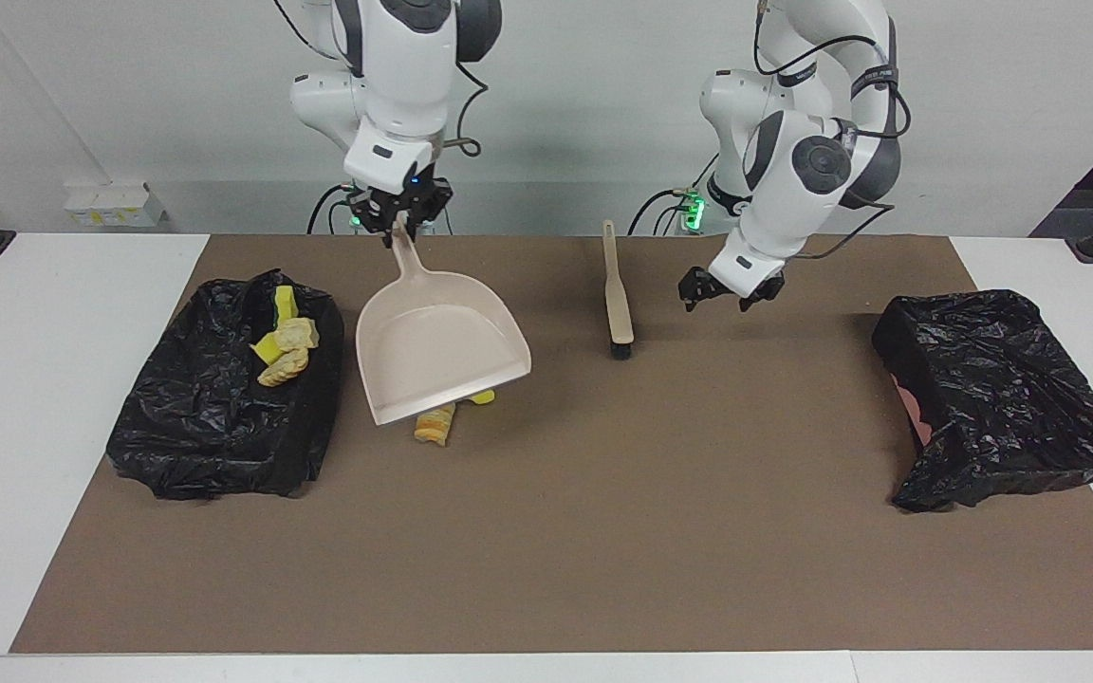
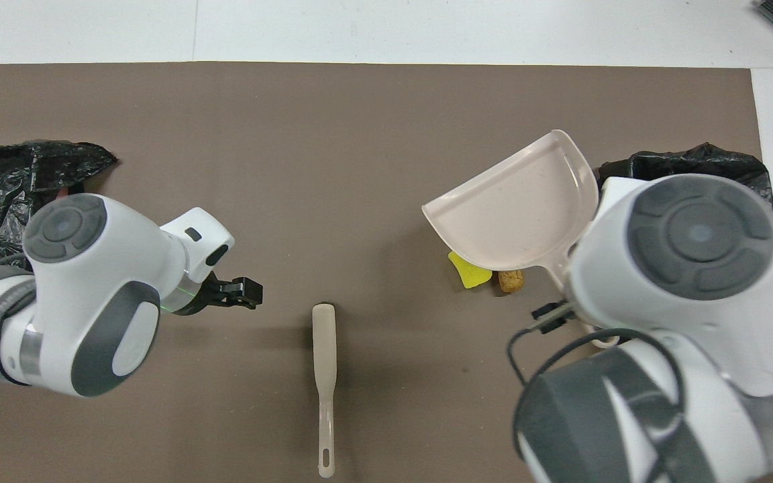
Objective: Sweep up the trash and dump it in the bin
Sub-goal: 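Set the dustpan down with the right gripper while the left gripper drops the brush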
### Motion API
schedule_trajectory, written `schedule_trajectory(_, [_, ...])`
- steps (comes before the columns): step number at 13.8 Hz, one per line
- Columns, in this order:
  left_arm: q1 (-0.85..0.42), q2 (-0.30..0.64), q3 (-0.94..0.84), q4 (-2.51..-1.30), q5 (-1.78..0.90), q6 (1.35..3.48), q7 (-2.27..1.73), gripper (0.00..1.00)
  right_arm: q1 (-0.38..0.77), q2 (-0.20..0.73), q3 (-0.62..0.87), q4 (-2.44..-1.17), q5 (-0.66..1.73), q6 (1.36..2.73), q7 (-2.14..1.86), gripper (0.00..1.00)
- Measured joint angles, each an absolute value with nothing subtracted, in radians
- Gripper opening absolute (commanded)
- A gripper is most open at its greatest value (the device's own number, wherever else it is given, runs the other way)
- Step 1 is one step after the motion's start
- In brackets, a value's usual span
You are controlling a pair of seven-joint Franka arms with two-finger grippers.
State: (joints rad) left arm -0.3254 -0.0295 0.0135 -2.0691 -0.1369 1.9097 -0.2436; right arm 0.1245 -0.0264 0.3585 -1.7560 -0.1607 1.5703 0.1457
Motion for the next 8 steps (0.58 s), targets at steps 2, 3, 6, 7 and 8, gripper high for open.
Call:
schedule_trajectory(2, [-0.261, -0.012, 0.014, -1.999, -0.118, 1.868, -0.196, 1.0, 0.132, 0.094, 0.474, -1.729, -0.156, 1.684, 0.426, 0.0])
schedule_trajectory(3, [-0.234, -0.009, 0.014, -1.969, -0.104, 1.839, -0.172, 1.0, 0.141, 0.164, 0.506, -1.69, -0.154, 1.73, 0.557, 0.0])
schedule_trajectory(6, [-0.154, -0.006, 0.014, -1.872, -0.091, 1.749, -0.083, 1.0, 0.177, 0.389, 0.536, -1.507, -0.152, 1.851, 0.781, 0.0])
schedule_trajectory(7, [-0.129, -0.005, 0.014, -1.843, -0.089, 1.727, -0.054, 1.0, 0.197, 0.457, 0.536, -1.453, -0.158, 1.884, 0.819, 0.0])
schedule_trajectory(8, [-0.106, -0.004, 0.015, -1.815, -0.085, 1.708, -0.026, 1.0, 0.216, 0.52, 0.537, -1.406, -0.184, 1.907, 0.842, 0.0])
